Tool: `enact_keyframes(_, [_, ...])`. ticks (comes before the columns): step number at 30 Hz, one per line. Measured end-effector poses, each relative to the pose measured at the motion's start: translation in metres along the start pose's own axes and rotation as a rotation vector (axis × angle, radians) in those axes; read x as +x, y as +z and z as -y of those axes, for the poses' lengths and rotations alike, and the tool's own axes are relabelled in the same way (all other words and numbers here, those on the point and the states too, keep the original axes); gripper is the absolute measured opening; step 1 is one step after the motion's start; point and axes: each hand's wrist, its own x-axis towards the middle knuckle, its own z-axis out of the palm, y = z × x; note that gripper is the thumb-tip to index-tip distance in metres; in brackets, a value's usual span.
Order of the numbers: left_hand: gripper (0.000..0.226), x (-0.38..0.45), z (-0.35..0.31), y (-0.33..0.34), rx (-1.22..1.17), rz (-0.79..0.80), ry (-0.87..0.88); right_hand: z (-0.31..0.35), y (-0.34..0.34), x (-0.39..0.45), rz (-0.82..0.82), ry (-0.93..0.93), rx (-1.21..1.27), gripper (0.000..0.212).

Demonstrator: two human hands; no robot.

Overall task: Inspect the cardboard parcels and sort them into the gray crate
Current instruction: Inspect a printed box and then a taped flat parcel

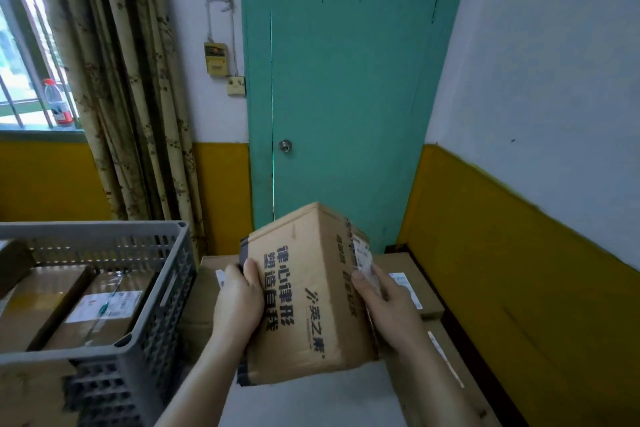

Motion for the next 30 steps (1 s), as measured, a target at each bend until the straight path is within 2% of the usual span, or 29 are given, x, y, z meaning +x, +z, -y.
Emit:
enact_keyframes(2, [0.045, -0.003, 0.003, 0.011, 0.077, 0.047, 0.011, -0.005, 0.001, 0.0, -0.04, -0.013, -0.015, 0.098])
enact_keyframes(5, [0.055, -0.01, 0.003, 0.026, 0.092, 0.225, -0.021, -0.014, 0.001, 0.006, -0.099, -0.002, -0.123, 0.082])
enact_keyframes(9, [0.118, -0.018, -0.003, 0.039, -0.132, 0.408, -0.078, -0.02, -0.01, 0.016, -0.114, 0.026, -0.187, 0.079])
enact_keyframes(11, [0.136, -0.017, -0.008, 0.046, -0.123, 0.447, -0.081, -0.019, -0.018, 0.024, -0.112, 0.022, -0.214, 0.08])
enact_keyframes(12, [0.138, -0.015, -0.011, 0.05, -0.114, 0.473, -0.096, -0.019, -0.022, 0.031, -0.108, 0.017, -0.224, 0.08])
enact_keyframes(13, [0.134, -0.011, -0.013, 0.054, -0.107, 0.499, -0.114, -0.018, -0.026, 0.036, -0.098, 0.008, -0.24, 0.08])
enact_keyframes(15, [0.112, 0.0, -0.017, 0.064, -0.059, 0.51, -0.149, -0.021, -0.032, 0.049, -0.068, -0.006, -0.279, 0.078])
enact_keyframes(18, [0.077, 0.024, -0.013, 0.089, 0.02, 0.409, -0.134, -0.029, -0.034, 0.072, -0.021, -0.015, -0.311, 0.072])
enact_keyframes(21, [0.051, 0.046, -0.006, 0.112, -0.043, 0.325, -0.144, -0.04, -0.031, 0.099, 0.023, -0.043, -0.33, 0.063])
enact_keyframes(25, [0.018, 0.07, 0.001, 0.145, -0.102, 0.298, -0.255, -0.061, -0.03, 0.141, 0.108, -0.033, -0.321, 0.059])
enact_keyframes(27, [0.017, 0.078, 0.006, 0.159, -0.116, 0.287, -0.266, -0.07, -0.027, 0.157, 0.132, -0.02, -0.331, 0.058])
enact_keyframes(30, [0.031, 0.092, 0.019, 0.184, -0.159, 0.288, -0.3, -0.089, -0.022, 0.185, 0.181, 0.019, -0.333, 0.057])
